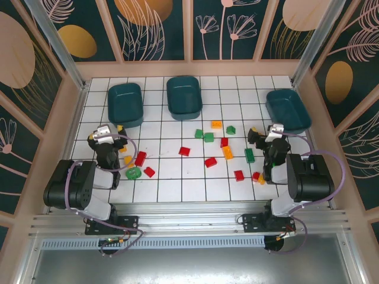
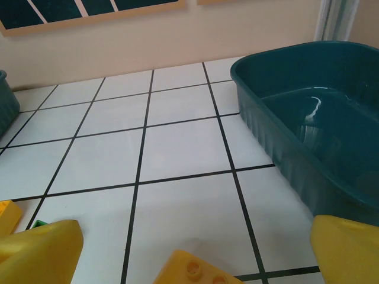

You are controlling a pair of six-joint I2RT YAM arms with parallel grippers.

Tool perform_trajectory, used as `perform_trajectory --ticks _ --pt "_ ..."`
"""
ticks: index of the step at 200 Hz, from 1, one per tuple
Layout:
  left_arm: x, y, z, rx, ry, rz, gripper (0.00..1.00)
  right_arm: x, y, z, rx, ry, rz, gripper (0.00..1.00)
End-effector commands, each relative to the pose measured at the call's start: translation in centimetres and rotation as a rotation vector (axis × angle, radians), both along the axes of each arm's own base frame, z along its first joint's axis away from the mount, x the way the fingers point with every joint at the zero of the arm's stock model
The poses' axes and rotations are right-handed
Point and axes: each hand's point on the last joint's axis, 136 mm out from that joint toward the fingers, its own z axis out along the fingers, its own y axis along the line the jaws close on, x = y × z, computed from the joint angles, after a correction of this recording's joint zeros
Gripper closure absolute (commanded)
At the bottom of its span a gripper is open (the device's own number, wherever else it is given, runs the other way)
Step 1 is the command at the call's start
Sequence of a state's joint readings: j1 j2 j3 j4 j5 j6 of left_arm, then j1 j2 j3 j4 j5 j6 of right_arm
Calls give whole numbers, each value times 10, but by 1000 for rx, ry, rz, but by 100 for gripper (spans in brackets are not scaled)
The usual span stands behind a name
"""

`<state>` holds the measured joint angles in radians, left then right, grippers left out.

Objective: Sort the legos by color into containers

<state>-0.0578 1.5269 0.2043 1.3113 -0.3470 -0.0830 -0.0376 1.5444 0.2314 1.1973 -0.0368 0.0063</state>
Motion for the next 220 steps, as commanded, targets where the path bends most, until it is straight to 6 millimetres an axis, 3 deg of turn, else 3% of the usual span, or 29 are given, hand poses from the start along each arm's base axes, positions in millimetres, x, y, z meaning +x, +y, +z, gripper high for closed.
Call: perform_trajectory --ticks 1,220 --pt "4 0 6 -14 -21 -8 1 4 1 13 5 -49 7 1" --pt "2 0 7 -14 -28 -7 1 9 3 16 3 -32 18 1"
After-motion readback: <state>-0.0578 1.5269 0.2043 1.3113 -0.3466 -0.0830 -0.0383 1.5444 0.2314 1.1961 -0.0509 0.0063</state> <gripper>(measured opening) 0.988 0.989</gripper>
